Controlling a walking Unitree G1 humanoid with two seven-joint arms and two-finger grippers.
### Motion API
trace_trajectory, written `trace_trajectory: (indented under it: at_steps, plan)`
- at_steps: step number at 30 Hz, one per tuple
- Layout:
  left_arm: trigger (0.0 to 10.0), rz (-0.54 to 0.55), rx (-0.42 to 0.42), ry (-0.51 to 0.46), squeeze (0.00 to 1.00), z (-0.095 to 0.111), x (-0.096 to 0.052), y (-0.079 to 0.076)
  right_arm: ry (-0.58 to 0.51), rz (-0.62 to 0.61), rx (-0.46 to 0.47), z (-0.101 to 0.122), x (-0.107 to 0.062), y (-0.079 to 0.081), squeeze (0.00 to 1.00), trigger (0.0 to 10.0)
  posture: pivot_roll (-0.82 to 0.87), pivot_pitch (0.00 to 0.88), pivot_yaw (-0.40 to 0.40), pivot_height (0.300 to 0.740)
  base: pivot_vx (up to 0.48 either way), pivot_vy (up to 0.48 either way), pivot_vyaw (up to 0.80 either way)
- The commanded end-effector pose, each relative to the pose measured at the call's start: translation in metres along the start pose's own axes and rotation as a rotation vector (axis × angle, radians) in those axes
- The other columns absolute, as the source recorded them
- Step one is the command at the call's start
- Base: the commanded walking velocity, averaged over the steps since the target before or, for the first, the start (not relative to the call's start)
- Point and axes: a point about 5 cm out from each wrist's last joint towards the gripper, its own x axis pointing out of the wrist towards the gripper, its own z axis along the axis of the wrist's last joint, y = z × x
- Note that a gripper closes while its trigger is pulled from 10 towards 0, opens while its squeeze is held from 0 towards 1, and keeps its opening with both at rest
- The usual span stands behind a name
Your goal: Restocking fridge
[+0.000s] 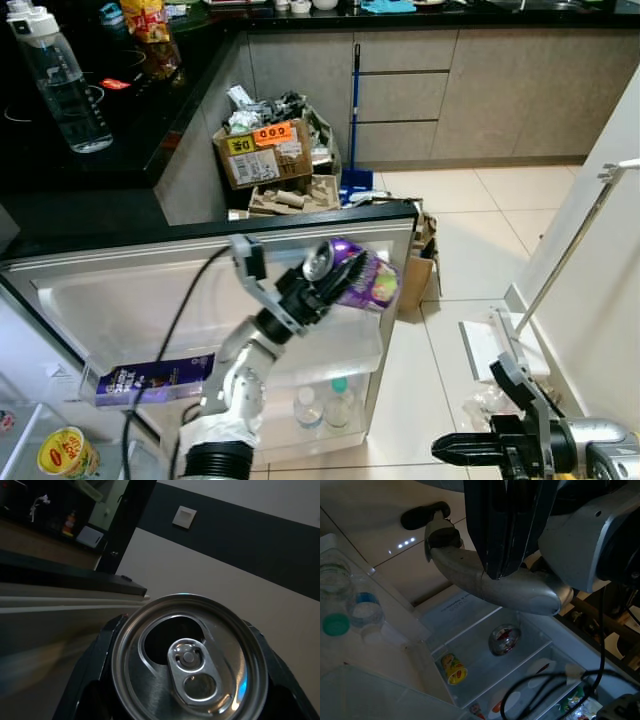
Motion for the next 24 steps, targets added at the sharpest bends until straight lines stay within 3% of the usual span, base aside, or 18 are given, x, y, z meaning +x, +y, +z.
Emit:
trace_trajectory:
  at_steps: [1, 6, 12, 24]
  plan:
    - [10.0, 0.005, -0.004, 0.000, 0.00, -0.004, 0.004, -0.001, 0.009, 0.002, -0.009, 0.001, 0.001, 0.001, 0.00, 10.0, -0.11, 0.010, -0.002, 0.740, 0.000, 0.000, 0.00]
    - [10.0, 0.015, -0.008, -0.004, 0.00, -0.007, 0.007, -0.002, 0.010, 0.001, -0.012, 0.001, 0.001, 0.001, 0.00, 10.0, -0.12, 0.012, 0.001, 0.740, 0.000, 0.000, 0.00]
    - [10.0, 0.022, 0.022, 0.055, 0.00, -0.026, 0.011, -0.008, 0.012, 0.001, -0.016, 0.001, 0.003, 0.002, 0.00, 10.0, -0.12, 0.011, 0.002, 0.740, 0.000, 0.000, 0.00]
    - [10.0, 0.051, 0.127, 0.135, 0.00, -0.041, 0.019, -0.009, 0.013, -0.001, -0.025, 0.002, 0.005, 0.002, 0.00, 10.0, -0.12, 0.010, 0.005, 0.740, 0.000, 0.000, 0.00]
